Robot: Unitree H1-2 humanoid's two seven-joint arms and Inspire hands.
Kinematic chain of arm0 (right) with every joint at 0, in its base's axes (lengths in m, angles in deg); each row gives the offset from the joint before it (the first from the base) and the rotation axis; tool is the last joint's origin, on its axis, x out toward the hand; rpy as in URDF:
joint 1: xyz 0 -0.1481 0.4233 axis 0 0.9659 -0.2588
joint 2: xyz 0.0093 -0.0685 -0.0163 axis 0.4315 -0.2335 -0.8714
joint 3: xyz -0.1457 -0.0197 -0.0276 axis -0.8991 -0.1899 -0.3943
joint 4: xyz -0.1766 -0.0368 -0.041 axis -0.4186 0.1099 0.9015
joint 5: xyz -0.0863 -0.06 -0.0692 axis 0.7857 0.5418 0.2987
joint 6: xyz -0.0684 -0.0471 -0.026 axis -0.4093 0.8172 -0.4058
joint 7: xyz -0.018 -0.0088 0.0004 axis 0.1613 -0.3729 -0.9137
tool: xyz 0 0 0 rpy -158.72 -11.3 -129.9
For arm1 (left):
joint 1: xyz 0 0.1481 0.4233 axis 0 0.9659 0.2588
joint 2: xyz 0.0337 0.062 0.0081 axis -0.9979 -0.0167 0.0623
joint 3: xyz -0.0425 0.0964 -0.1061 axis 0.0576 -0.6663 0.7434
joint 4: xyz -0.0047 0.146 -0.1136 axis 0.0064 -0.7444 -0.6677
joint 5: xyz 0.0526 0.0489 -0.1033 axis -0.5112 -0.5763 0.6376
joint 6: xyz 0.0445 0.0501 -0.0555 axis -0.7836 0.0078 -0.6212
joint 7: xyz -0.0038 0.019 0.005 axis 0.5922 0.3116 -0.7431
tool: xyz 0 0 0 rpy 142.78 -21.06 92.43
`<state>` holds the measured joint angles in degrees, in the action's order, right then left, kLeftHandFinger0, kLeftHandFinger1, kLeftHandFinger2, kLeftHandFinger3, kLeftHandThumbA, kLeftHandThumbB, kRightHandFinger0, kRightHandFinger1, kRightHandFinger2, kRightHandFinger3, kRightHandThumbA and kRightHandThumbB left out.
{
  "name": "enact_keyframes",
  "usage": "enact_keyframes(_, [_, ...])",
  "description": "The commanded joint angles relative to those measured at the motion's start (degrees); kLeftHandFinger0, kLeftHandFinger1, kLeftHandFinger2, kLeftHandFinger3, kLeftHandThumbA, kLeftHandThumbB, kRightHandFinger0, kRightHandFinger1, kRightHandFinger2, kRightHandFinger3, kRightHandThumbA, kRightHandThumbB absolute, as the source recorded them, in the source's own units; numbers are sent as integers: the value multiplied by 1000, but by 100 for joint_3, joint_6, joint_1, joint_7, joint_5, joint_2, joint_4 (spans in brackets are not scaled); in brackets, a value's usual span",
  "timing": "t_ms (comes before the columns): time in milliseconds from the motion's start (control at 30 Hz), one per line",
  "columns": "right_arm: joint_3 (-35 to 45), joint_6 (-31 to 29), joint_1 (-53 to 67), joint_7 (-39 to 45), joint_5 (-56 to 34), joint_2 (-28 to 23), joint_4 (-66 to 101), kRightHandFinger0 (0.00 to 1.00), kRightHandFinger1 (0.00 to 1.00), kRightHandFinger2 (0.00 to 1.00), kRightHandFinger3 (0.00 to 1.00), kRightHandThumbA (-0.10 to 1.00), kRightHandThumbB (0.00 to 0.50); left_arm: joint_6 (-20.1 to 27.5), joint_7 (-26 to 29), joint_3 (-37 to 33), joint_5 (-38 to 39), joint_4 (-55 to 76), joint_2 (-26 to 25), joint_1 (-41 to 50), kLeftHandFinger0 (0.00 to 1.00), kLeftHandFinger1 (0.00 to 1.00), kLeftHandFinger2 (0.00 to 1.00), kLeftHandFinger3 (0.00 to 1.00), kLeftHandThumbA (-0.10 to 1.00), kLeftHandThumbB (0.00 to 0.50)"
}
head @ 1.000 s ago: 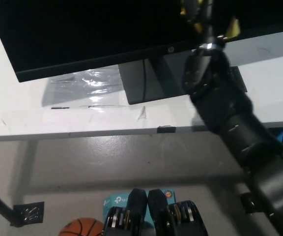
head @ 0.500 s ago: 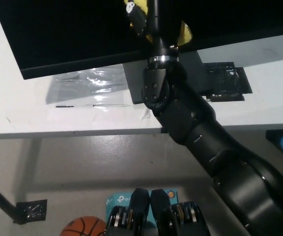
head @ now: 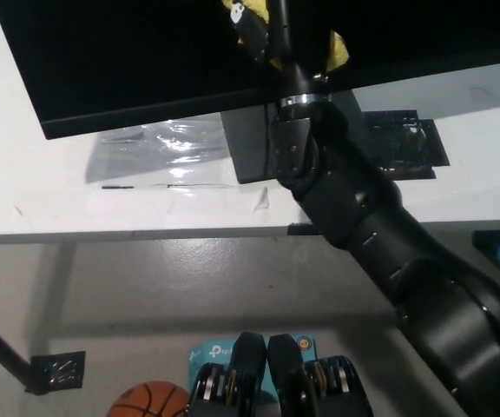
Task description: The robot uses its right hand to pick up the cloth kept in the middle of the desk and use it to wipe the monitor in the middle of the desk by swiping its screen twice
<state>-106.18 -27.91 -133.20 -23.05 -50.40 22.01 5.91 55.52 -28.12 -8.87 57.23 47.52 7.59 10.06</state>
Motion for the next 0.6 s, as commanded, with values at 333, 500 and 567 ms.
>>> enact_keyframes(333, [211,-45,522,342,223,-1302,770,0,0,33,673,-100,0,-4,-11,119,-43,236,-91,169,772,781,838,1000,41,49])
enact_keyframes(500, [206,-34,731,360,291,-1526,850,0,0,54,650,-100,0,26,-22,138,-19,238,-83,198,744,766,841,1000,56,47])
enact_keyframes(567, [238,0,832,383,280,-1594,910,0,0,115,670,-100,0,-23,-51,150,12,256,-85,203,770,782,851,1000,52,47])
